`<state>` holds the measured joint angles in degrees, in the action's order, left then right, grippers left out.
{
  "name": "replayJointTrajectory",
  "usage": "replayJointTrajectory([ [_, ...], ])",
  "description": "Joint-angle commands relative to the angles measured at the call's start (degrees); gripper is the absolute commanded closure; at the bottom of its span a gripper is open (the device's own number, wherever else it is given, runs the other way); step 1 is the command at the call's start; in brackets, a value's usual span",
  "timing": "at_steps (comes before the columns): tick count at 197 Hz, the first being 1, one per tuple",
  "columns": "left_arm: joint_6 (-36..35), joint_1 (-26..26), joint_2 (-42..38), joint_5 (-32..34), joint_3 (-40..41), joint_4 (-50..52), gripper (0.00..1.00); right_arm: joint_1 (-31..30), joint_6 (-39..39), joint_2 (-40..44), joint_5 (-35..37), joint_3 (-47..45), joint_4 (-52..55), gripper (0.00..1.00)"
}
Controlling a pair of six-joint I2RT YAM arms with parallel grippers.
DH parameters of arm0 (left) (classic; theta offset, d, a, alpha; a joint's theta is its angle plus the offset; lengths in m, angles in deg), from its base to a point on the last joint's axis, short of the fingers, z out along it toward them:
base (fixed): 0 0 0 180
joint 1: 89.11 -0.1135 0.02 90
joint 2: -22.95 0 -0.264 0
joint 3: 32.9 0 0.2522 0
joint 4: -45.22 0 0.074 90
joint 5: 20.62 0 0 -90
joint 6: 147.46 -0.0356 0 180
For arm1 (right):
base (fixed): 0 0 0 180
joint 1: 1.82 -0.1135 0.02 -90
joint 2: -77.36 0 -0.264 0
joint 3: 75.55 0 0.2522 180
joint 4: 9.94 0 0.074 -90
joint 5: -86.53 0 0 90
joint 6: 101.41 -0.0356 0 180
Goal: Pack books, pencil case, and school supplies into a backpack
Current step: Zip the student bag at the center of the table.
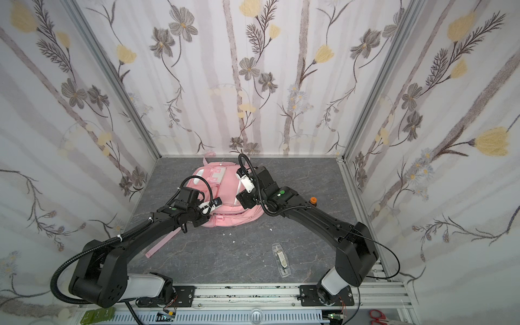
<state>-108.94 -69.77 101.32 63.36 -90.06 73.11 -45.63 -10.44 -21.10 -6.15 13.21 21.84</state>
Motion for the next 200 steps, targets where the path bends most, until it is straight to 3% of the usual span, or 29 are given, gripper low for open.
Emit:
replayJointTrajectory([
  [1,-1.8,0.0,0.3,-1.3,1.3,-3.7,0.68,-0.1,0.1,0.1,-1.3,0.7,-0.4,0.22],
  [28,-3.6,-0.1,1.2,-0.8,2.3,-4.8,0.72,-0.5,-0.7,-1.0,-1.5,2.0,0.8,0.23],
  [74,-3.8,-0.4,1.4,-0.9,2.4,-6.0,0.87,-1.4,-1.6,-2.3,-1.2,3.4,1.5,0.25],
  [90,-2.3,-0.6,0.5,-0.7,2.4,-7.2,1.0,-1.6,-2.1,-2.4,-0.9,3.9,1.7,0.25],
  [162,13.4,1.7,-9.2,-3.3,-1.6,-8.0,1.0,-5.4,-0.2,-1.4,4.8,6.1,0.9,0.31],
  [200,18.8,6.7,-11.8,-2.1,-2.1,-8.9,1.0,-8.9,5.5,1.6,10.8,-3.7,-12.6,0.48],
])
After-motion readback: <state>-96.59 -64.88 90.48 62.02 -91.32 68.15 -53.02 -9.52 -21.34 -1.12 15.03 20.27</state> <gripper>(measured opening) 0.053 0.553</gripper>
